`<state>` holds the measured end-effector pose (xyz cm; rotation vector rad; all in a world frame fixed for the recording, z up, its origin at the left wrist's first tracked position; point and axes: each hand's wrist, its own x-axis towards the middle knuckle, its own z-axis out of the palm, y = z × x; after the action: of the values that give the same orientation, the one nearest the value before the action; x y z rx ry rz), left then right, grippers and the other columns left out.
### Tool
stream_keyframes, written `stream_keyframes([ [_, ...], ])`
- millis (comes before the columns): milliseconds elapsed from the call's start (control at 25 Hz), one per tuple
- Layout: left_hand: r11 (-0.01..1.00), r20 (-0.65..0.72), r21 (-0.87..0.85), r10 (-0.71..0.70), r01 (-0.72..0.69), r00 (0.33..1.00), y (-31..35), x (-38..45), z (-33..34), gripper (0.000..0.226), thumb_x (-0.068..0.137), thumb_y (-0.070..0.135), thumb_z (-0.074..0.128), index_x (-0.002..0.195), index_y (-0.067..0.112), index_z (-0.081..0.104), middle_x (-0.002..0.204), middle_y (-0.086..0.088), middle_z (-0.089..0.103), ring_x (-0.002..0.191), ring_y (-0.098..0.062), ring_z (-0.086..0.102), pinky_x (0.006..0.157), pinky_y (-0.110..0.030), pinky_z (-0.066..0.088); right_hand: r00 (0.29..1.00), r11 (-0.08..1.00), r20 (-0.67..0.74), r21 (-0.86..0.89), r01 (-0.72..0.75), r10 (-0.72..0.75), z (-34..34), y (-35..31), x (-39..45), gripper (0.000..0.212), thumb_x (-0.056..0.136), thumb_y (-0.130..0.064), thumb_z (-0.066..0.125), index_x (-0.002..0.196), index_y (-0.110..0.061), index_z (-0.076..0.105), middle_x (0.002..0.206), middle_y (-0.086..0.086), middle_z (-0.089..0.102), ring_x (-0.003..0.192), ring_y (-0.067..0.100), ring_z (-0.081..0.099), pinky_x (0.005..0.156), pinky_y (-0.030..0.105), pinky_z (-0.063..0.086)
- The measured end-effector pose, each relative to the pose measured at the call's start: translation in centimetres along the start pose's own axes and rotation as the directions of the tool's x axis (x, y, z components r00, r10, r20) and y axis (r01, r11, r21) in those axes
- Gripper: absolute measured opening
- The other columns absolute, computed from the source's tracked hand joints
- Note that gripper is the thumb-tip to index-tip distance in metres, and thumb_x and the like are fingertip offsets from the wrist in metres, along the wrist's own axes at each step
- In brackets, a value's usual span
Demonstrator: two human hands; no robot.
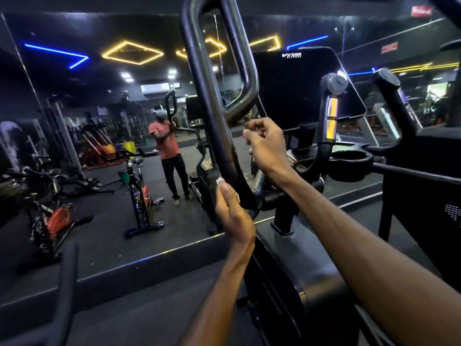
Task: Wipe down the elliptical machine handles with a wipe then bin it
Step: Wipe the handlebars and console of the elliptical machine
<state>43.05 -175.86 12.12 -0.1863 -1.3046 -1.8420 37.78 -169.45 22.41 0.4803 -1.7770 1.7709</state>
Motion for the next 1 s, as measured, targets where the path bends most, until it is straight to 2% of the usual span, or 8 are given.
stream_keyframes([
  [120, 0.999, -0.058, -0.044, 0.013, -0.015, 0.998, -1.3, -1.3, -0.2, 0.034, 0.107, 0.012, 0.028, 0.076, 0.016, 0.041, 0.061, 0.017, 0.031, 0.056, 0.001, 0.029, 0.056, -0.014, 0.031, 0.994, 0.995, 0.053, 0.043, -0.094, 0.092, -0.9, 1.9, -1.5, 0.02, 0.092, -0.007, 0.06, 0.08, -0.023, 0.062, 0.068, -0.005, 0.06, 0.054, 0.005, 0.052, 0.047, 0.017, 0.04],
  [240, 0.998, -0.114, -0.052, 0.018, -0.024, 0.993, -2.0, -1.7, 0.7, 0.03, 0.107, 0.01, 0.026, 0.095, -0.003, 0.051, 0.068, 0.008, 0.028, 0.057, 0.002, 0.03, 0.056, -0.012, 0.032, 0.979, 0.975, 0.092, 0.109, -0.193, 0.183, -1.6, 3.0, -2.8, 0.019, 0.093, -0.006, 0.058, 0.079, -0.017, 0.066, 0.067, -0.002, 0.058, 0.052, 0.006, 0.049, 0.043, 0.016, 0.037],
  [440, 0.996, -0.156, -0.053, 0.064, -0.073, 0.986, -3.1, -2.7, 1.4, 0.032, 0.107, 0.01, 0.027, 0.09, -0.009, 0.047, 0.067, 0.008, 0.03, 0.056, 0.003, 0.031, 0.055, -0.012, 0.033, 0.943, 0.943, 0.191, 0.141, -0.301, 0.272, -1.9, 5.3, -3.8, 0.02, 0.093, -0.001, 0.057, 0.079, -0.011, 0.066, 0.059, -0.005, 0.054, 0.046, 0.007, 0.047, 0.04, 0.019, 0.039],
  [520, 0.997, -0.15, -0.055, 0.053, -0.062, 0.987, -3.7, -2.5, 1.4, 0.03, 0.106, 0.016, 0.027, 0.087, 0.002, 0.047, 0.067, 0.014, 0.033, 0.058, 0.003, 0.031, 0.057, -0.013, 0.033, 0.936, 0.939, 0.167, 0.104, -0.328, 0.309, -1.8, 6.4, -3.9, 0.016, 0.093, 0.001, 0.057, 0.084, -0.007, 0.067, 0.063, -0.003, 0.059, 0.047, 0.002, 0.054, 0.045, 0.016, 0.042],
  [600, 0.998, -0.139, -0.008, 0.055, -0.057, 0.989, -4.3, -2.7, 1.1, 0.026, 0.103, 0.023, 0.027, 0.087, 0.012, 0.044, 0.068, 0.016, 0.037, 0.059, 0.002, 0.033, 0.059, -0.014, 0.034, 0.932, 0.933, 0.127, 0.075, -0.351, 0.34, -1.5, 7.6, -3.9, 0.018, 0.09, 0.0, 0.057, 0.08, -0.009, 0.069, 0.068, 0.0, 0.064, 0.055, 0.005, 0.057, 0.057, 0.021, 0.044],
  [680, 0.995, -0.097, 0.047, 0.091, -0.086, 0.991, -5.2, -2.6, 0.5, 0.026, 0.103, 0.025, 0.027, 0.092, 0.01, 0.045, 0.067, 0.016, 0.039, 0.06, -0.002, 0.035, 0.059, -0.018, 0.035, 0.927, 0.926, 0.085, 0.068, -0.372, 0.366, -1.4, 8.6, -3.8, 0.02, 0.087, -0.002, 0.058, 0.076, -0.014, 0.069, 0.07, 0.003, 0.066, 0.061, 0.011, 0.057, 0.061, 0.027, 0.044],
  [840, 0.985, 0.098, 0.117, 0.118, -0.13, 0.988, -6.7, -1.7, -1.5, 0.023, 0.102, 0.032, 0.028, 0.093, 0.024, 0.048, 0.065, 0.018, 0.046, 0.057, 0.002, 0.04, 0.056, -0.022, 0.036, 0.93, 0.928, -0.017, 0.07, -0.365, 0.367, -0.5, 8.8, -4.0, 0.021, 0.089, 0.003, 0.054, 0.076, -0.01, 0.066, 0.062, 0.0, 0.063, 0.049, 0.003, 0.057, 0.052, 0.019, 0.045],
  [1000, 0.971, 0.276, 0.099, 0.184, -0.219, 0.943, -6.7, -0.3, -3.2, 0.035, 0.102, 0.013, 0.03, 0.116, 0.036, 0.053, 0.087, 0.026, 0.056, 0.077, 0.006, 0.053, 0.068, -0.021, 0.044, 0.91, 0.927, -0.178, 0.043, -0.373, 0.374, 0.8, 8.7, -4.4, 0.021, 0.085, 0.001, 0.057, 0.073, -0.012, 0.068, 0.064, 0.002, 0.066, 0.054, 0.009, 0.059, 0.055, 0.024, 0.048],
])
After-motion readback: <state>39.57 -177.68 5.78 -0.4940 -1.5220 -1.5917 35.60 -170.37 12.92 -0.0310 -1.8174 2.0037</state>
